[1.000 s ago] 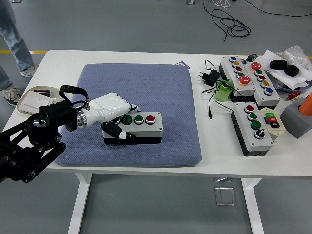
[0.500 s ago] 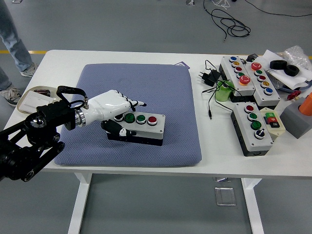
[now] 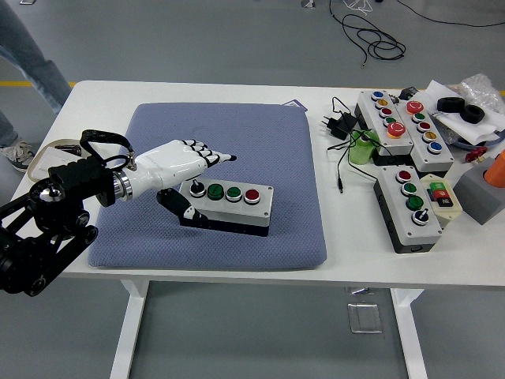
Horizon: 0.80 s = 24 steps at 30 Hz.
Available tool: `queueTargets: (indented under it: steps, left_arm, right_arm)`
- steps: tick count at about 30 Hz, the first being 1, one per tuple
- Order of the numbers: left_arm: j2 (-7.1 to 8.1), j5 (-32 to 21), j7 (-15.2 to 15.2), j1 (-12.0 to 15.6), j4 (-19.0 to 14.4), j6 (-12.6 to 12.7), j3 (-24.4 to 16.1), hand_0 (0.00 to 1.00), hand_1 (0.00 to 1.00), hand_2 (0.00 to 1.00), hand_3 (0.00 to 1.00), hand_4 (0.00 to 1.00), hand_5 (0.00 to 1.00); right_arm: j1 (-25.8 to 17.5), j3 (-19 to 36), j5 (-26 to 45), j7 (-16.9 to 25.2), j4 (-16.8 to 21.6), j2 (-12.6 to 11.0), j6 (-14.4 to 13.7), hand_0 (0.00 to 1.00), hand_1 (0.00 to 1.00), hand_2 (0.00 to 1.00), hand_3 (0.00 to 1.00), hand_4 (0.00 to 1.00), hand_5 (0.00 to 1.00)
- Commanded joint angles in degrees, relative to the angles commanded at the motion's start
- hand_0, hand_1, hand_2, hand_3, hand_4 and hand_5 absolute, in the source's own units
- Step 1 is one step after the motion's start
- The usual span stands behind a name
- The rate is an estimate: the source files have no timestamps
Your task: Pick up the button,place it on the desk,press the button,press the button
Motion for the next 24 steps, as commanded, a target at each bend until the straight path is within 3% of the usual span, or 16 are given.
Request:
queueTargets:
  steps: [2, 5, 6, 9, 11, 12, 15, 17, 18, 20, 23, 24]
  left_arm:
    - [0.34, 0.00, 0.69, 1.49, -4.27, 0.05, -3.48, 0.942, 0.946, 0.998, 0.998, 0.998, 0.455]
    - [0.74, 0.00, 4.84, 3.26, -10.25, 2.18, -6.52, 0.942, 0.946, 0.998, 0.998, 0.998, 0.455]
    - [0.78, 0.00, 5.35, 3.41, -11.45, 2.38, -6.77, 0.408, 0.440, 0.501, 0.998, 0.894, 0.459]
    - [1.21, 0.00, 10.96, 4.56, -16.27, 5.96, -6.78, 0.408, 0.440, 0.501, 0.998, 0.894, 0.459]
    - [1.40, 0.00, 13.71, 4.92, -18.38, 6.53, -6.57, 0.408, 0.440, 0.501, 0.998, 0.894, 0.459]
    - [1.45, 0.00, 14.30, 4.99, -18.90, 6.58, -6.52, 0.074, 0.061, 0.120, 0.718, 0.907, 0.955]
    - [1.76, -0.48, 16.96, 5.36, -21.64, 4.80, -5.50, 0.074, 0.061, 0.120, 0.718, 0.907, 0.955]
    - [1.79, -3.95, 17.79, 5.46, -22.21, 3.33, -4.93, 0.074, 0.061, 0.120, 0.718, 0.907, 0.955]
    - [1.80, -5.20, 18.22, 5.49, -22.35, 2.58, -4.73, 0.027, 0.002, 0.034, 0.667, 0.795, 0.998]
    - [1.81, -8.07, 19.16, 5.52, -22.56, 0.28, -4.31, 0.027, 0.002, 0.034, 0.667, 0.795, 0.998]
    - [1.77, -12.64, 21.67, 5.47, -22.26, -5.37, -2.73, 0.027, 0.002, 0.034, 0.667, 0.795, 0.998]
    - [1.76, -12.97, 21.86, 5.48, -22.20, -5.94, -2.54, 0.025, 0.002, 0.025, 0.674, 0.711, 0.998]
  right_arm:
    - [0.01, 0.04, -0.07, 0.02, 0.00, -0.02, -0.01, 0.632, 0.549, 0.624, 0.569, 0.311, 0.250]
    - [-0.05, 0.10, -0.02, 0.02, 0.00, -0.03, -0.02, 0.632, 0.549, 0.624, 0.569, 0.311, 0.250]
    - [-0.05, 0.10, -0.02, 0.02, 0.00, -0.03, -0.02, 0.633, 0.550, 0.624, 0.569, 0.311, 0.250]
    - [-0.06, 0.21, -0.13, -0.01, 0.00, 0.01, 0.00, 0.633, 0.550, 0.624, 0.569, 0.311, 0.250]
    - [-0.03, 0.20, -0.13, -0.02, 0.00, 0.02, 0.01, 0.633, 0.550, 0.624, 0.569, 0.311, 0.250]
    - [-0.02, 0.20, -0.13, -0.02, 0.00, 0.02, 0.01, 0.632, 0.549, 0.624, 0.569, 0.312, 0.250]
    - [0.00, 0.30, -0.13, -0.02, 0.00, 0.04, -0.03, 0.632, 0.549, 0.624, 0.569, 0.312, 0.250]
    - [0.01, 0.26, -0.07, -0.01, 0.00, 0.04, -0.05, 0.632, 0.549, 0.624, 0.569, 0.312, 0.250]
    - [0.02, 0.24, -0.07, -0.01, 0.00, 0.04, -0.05, 0.633, 0.549, 0.624, 0.569, 0.312, 0.248]
    - [0.02, 0.21, -0.03, 0.01, 0.00, 0.04, -0.06, 0.633, 0.549, 0.624, 0.569, 0.312, 0.248]
    - [0.05, 0.12, 0.03, 0.03, 0.00, 0.01, -0.07, 0.633, 0.549, 0.624, 0.569, 0.312, 0.248]
    - [0.05, 0.12, 0.02, 0.03, 0.00, 0.01, -0.07, 0.633, 0.549, 0.623, 0.569, 0.313, 0.248]
